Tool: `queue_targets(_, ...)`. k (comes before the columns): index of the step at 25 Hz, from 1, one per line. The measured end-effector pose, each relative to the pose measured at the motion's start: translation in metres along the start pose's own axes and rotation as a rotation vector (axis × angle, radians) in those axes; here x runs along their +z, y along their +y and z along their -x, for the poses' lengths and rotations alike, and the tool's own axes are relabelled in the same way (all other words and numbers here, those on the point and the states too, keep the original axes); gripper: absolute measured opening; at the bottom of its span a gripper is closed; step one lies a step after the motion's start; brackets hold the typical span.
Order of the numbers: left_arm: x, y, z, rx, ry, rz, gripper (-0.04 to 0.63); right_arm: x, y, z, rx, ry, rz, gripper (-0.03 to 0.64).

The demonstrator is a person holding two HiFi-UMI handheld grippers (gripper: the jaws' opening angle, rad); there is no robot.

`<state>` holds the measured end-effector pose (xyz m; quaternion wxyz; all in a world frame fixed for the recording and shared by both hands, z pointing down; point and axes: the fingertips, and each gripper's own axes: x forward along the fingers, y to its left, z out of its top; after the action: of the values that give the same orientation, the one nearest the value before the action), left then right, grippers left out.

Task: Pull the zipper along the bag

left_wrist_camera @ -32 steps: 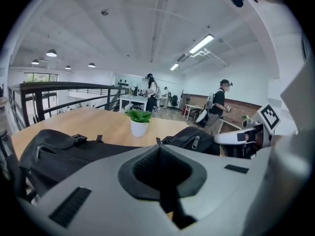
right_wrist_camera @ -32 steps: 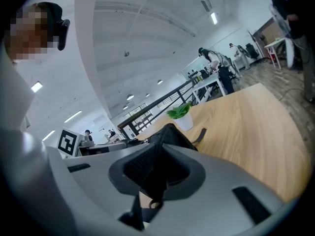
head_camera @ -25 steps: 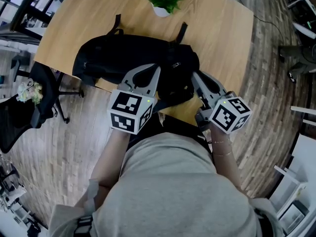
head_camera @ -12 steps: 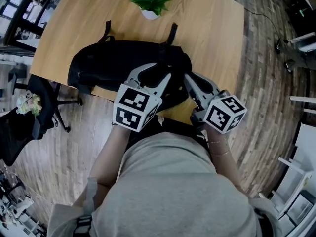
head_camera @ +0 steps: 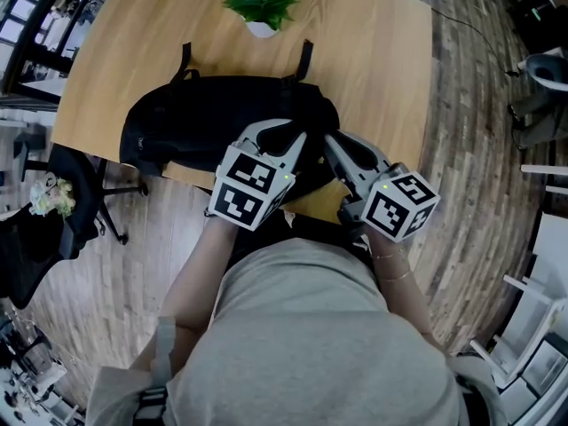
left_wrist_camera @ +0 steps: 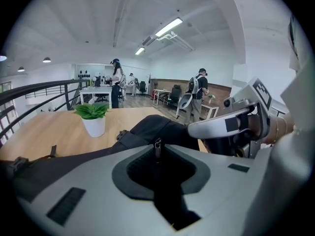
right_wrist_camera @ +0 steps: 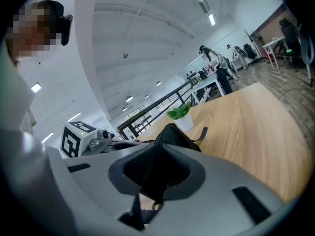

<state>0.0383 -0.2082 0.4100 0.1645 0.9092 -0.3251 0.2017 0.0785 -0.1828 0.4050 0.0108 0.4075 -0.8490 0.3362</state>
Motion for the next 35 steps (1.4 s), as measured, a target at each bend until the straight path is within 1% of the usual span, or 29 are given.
queue_targets(3,-0.002,0.0,0.002,-0.006,0.002,0.009,0.064,-0.001,-0.001,0.001,-0.005,0.001,-0.001,0.061)
queue_targets(5,-0.001,0.001,0.005,0.003,0.002,-0.02,0.055,0.0,-0.002,0.001,-0.01,-0.003,0.001,0.06)
queue_targets(9,0.004,0.004,0.01,0.048,0.004,-0.101,0.054,0.001,-0.003,0.002,-0.032,0.002,0.013,0.058)
queue_targets(12,0.006,0.005,0.015,0.06,0.003,-0.123,0.052,0.002,-0.005,0.004,-0.046,0.003,0.024,0.057)
queue_targets(15,0.004,0.012,0.022,0.089,0.014,-0.14,0.052,0.003,-0.006,0.007,-0.063,0.008,0.028,0.055)
queue_targets(20,-0.001,0.024,0.035,0.135,0.024,-0.143,0.051,0.005,-0.008,0.009,-0.067,0.002,0.03,0.055)
queue_targets(24,-0.008,0.031,0.044,0.164,0.024,-0.124,0.051,0.005,-0.01,0.008,-0.061,0.0,0.031,0.055)
queue_targets(30,-0.011,0.05,0.062,0.257,0.012,-0.082,0.049,0.008,-0.015,0.01,-0.066,0.009,0.03,0.055)
queue_targets(35,-0.017,0.066,0.075,0.315,0.017,-0.072,0.048,0.01,-0.019,0.009,-0.059,0.007,0.036,0.055)
